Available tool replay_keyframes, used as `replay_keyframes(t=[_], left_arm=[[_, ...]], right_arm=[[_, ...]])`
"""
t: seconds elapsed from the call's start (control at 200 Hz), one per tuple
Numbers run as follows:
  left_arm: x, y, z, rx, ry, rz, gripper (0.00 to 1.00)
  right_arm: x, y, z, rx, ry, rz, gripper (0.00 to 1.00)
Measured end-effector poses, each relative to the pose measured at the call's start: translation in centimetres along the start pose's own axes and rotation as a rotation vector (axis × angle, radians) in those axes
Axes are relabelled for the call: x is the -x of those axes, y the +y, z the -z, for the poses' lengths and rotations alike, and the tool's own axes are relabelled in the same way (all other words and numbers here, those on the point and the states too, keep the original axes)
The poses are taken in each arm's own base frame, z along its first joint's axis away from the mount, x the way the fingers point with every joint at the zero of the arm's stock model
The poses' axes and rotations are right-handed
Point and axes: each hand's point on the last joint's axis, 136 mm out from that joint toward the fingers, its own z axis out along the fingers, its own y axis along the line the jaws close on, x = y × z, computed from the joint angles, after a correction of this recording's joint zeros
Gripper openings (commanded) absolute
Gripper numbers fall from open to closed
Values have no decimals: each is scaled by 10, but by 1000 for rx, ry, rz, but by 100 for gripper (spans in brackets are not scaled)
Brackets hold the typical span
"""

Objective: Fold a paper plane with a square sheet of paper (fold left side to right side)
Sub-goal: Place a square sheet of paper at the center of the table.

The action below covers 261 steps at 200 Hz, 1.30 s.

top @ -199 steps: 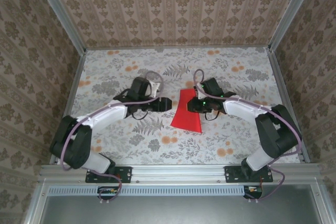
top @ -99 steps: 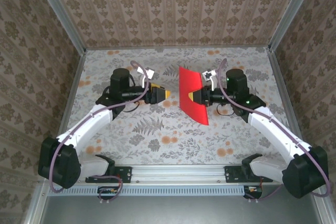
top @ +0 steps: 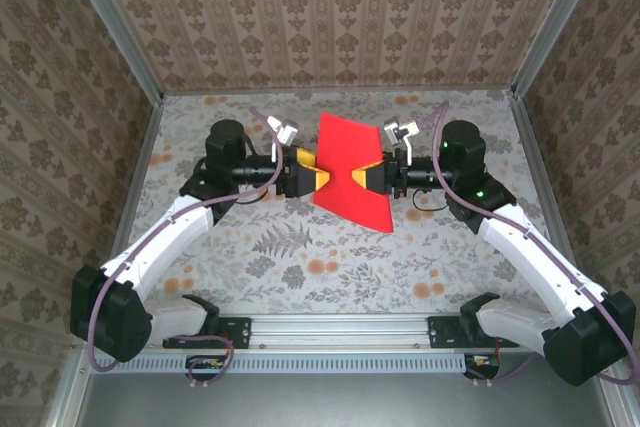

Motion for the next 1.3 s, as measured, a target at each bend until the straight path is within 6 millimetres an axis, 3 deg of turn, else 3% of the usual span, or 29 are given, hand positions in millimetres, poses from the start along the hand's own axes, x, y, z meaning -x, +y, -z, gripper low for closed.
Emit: replay_keyframes(t=[0.12, 0.28, 0.36, 0.62, 0.995, 1.305], left_arm=[[-1, -6, -2, -24, 11, -16, 62], [-2, -12, -4, -46, 19, -35, 15], [-1, -14, -4, -47, 21, -56, 2], [0, -14, 1, 14, 16, -71, 0], [-14, 36, 14, 227, 4, 55, 0], [-67, 87, 21, 360, 55, 303, 0]], right_arm=[[2, 4, 1, 9, -5, 4, 24], [5, 6, 2, 5, -11, 12, 28], [5, 5, 3, -7, -11, 20, 31], [2, -17, 9, -146, -21, 18, 49], [2, -62, 38, -484, -69, 36, 83], [-14, -95, 55, -680, -33, -7, 82]])
